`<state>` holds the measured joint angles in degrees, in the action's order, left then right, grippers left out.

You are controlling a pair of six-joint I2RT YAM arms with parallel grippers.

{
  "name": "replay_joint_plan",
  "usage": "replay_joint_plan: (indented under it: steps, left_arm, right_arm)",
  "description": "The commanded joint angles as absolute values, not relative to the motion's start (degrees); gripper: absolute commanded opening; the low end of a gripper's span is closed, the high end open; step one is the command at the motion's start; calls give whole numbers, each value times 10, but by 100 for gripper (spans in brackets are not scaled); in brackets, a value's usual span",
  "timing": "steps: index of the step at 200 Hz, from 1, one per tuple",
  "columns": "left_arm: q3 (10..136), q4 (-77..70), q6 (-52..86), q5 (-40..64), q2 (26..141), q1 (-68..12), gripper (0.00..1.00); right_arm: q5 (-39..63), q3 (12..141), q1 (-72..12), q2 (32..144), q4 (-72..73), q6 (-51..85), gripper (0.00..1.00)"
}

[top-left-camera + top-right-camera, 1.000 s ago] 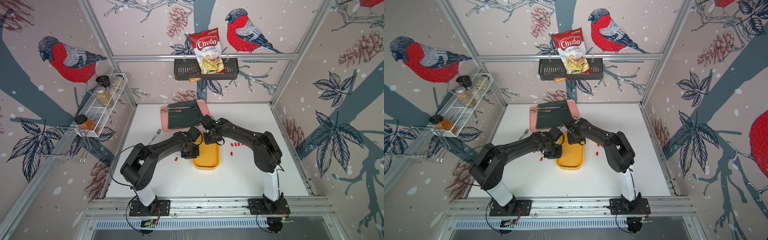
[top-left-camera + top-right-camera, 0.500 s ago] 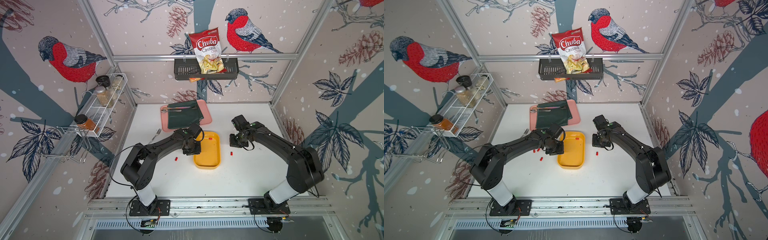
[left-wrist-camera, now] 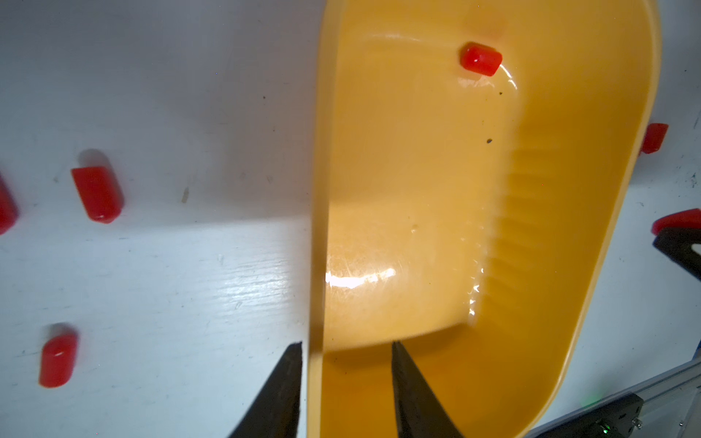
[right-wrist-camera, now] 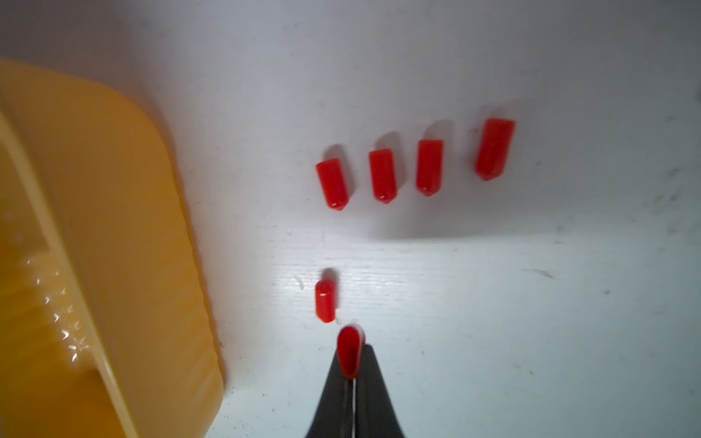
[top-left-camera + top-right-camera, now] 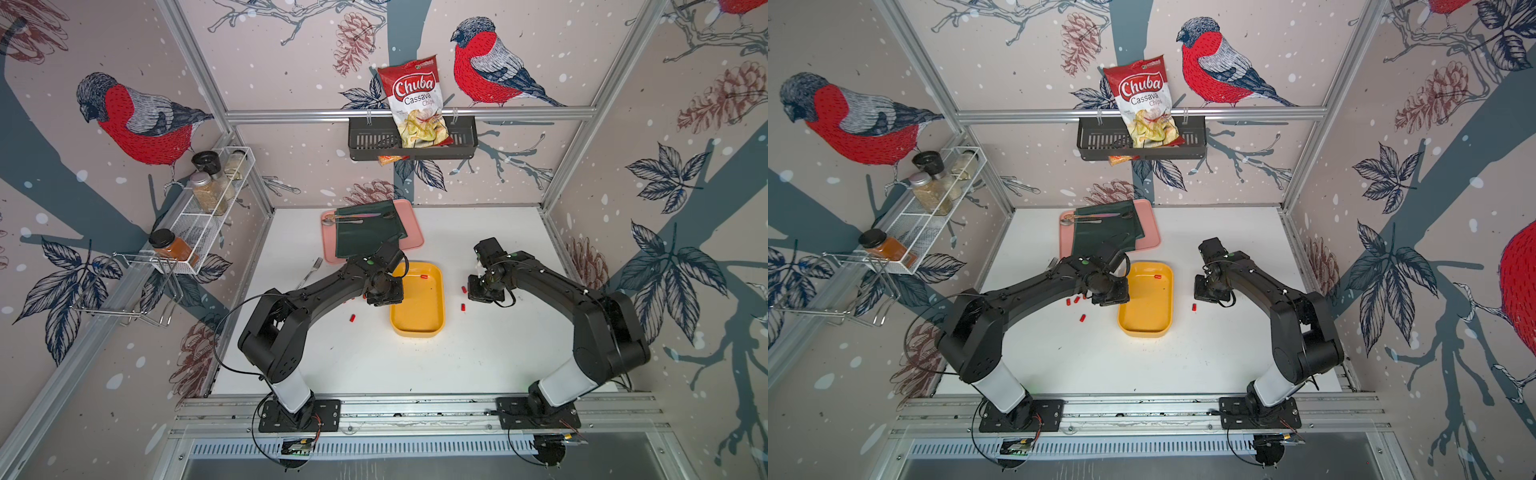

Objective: Take the screw protection sleeves out of the storage box
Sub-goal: Place the screw protection sleeve at the center of the board.

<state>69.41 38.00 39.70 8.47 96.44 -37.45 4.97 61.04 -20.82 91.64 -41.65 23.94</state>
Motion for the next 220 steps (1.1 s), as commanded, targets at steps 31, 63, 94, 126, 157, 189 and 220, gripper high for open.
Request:
replay_joint_plan:
  steps: [31,63,94,126,157,189,220]
  left_arm:
    - [687,375,399,76,950,-367,42]
    - [687,375,396,76,947,-363,44]
    - [688,375,396,78,942,-359,46]
    - [690,377,396,80,941,-357,47]
    - [689,377,395,78,942,-356,47]
    - [689,375,394,78,944,-355,47]
    - [690,373,392,78,947,-355,46]
  right_arm:
    - [-26,636,-133,948,-433,210,0]
    - [-33,658,-111,990,-418,186,0]
    - [-39,668,-106,1030,-401,167,0]
    - [-39,669,-103,1045,-383,159,2]
    - [-43,673,-105,1055,-374,153,2]
    - [-36,673,-105,1062,-359,151,2]
    - [-37,687,-107,1074,-355,150,0]
